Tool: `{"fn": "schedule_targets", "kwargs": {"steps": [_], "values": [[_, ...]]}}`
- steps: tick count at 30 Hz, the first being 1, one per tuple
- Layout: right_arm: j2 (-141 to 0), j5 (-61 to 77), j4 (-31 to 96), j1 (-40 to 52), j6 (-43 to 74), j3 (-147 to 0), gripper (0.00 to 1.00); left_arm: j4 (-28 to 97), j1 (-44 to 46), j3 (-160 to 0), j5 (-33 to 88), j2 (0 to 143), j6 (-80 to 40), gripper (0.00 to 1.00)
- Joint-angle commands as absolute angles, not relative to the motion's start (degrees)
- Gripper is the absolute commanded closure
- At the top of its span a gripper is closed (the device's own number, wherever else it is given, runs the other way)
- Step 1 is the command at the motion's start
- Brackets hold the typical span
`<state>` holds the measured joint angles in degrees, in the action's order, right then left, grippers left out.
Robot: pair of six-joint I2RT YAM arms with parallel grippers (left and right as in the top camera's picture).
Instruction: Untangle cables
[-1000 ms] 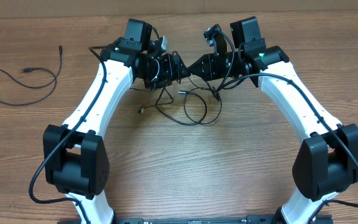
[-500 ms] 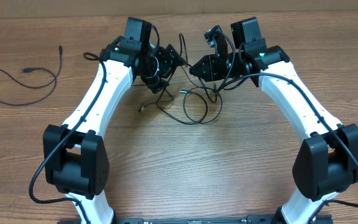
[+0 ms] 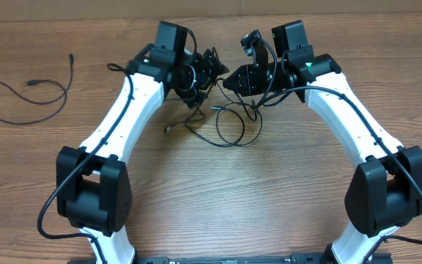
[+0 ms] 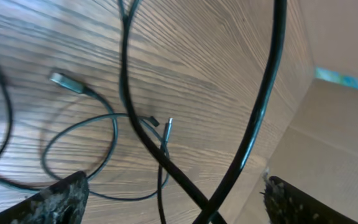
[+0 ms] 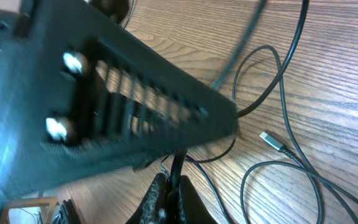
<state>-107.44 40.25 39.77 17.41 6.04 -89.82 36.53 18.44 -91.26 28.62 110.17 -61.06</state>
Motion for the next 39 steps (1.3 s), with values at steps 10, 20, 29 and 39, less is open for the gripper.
{"fn": "schedule_targets", "kwargs": {"steps": [10,20,29,39], "values": [[-107.26,41.17,42.13,17.72,6.07,-90.08,0.96,33.21,19.25,-90.08,28.34,112.64,-61.78,0.96],[-107.26,41.12,44.42,17.69,6.09,-90.08,0.86,28.40,18.52,-90.11,28.56,112.66,-61.04,0.96],[-107.26,41.15,45.32,15.51,6.07,-90.08,0.80,29.36,15.99,-90.17,43.09,112.46,-49.17,0.73],[-107.26,25.63,52.31,13.10,6.13,-90.08,0.09,44.14,19.40,-90.13,26.22,112.51,-38.15,0.64]]}}
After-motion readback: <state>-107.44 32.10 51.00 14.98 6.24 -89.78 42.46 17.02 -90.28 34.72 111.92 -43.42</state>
